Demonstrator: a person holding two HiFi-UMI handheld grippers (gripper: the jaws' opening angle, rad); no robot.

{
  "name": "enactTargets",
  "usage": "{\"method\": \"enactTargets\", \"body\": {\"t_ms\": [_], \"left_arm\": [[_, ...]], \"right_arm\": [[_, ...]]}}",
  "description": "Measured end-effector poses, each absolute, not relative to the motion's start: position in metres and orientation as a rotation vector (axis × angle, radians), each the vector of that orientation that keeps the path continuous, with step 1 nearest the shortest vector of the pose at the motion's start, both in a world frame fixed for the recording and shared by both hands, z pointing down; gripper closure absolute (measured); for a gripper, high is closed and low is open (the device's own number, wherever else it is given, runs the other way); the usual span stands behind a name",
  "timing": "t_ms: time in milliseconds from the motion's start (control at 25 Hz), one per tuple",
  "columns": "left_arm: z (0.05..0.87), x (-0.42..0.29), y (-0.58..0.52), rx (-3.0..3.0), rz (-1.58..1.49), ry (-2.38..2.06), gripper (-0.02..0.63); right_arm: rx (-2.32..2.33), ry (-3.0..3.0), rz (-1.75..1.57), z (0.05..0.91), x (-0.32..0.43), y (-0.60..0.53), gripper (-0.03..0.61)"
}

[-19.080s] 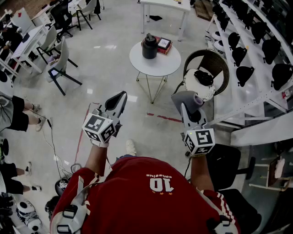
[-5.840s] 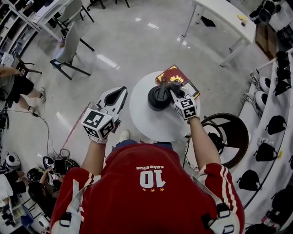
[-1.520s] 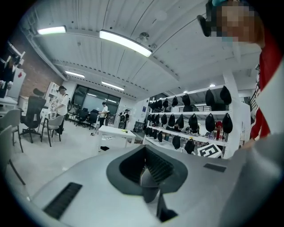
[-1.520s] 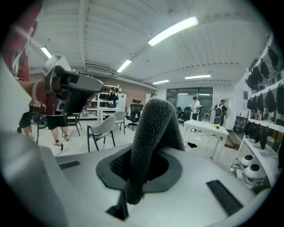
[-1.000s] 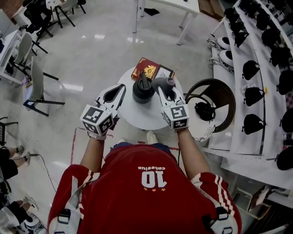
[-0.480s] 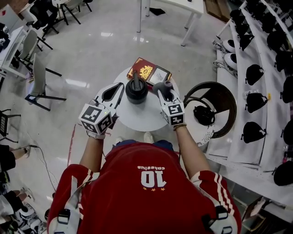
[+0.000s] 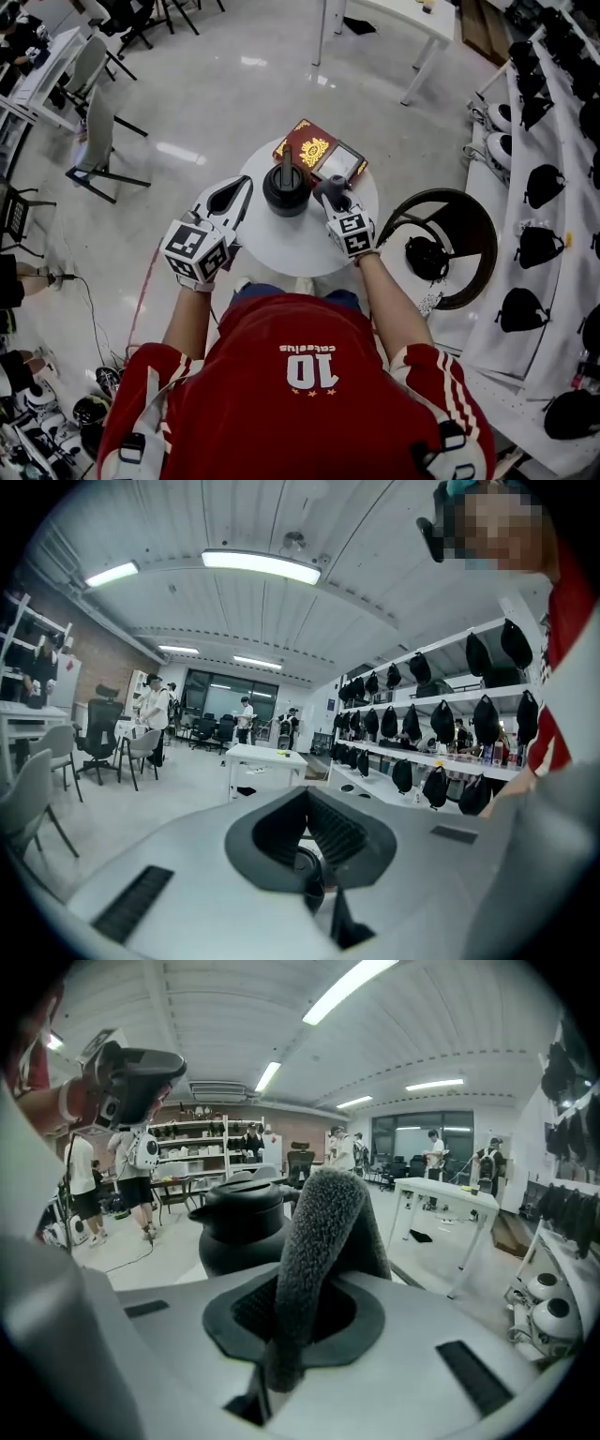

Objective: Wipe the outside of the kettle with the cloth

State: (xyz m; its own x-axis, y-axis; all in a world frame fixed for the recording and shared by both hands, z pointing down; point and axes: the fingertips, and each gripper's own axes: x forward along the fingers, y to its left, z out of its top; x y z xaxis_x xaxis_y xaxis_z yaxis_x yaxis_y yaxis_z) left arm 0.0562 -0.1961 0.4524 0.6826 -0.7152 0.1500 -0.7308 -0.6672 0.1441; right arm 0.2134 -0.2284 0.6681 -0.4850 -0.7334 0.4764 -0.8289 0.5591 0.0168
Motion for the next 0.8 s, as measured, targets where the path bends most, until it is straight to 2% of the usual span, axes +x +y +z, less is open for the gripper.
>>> {"method": "enactTargets", "body": {"t_ms": [440,800], "left_arm": [[0.473,0.021,-0.19,2.572,0.184,-1.344,0.604],[0.48,0.009,-0.187,2.533,0.215,-1.389,0.604]], "right_arm": [[1.053,-2.34,0.3,0.733,0.196,-0.263,0.529],[0.967,-2.334,0.279,0.752,0.192,-0.267,0.529]]}}
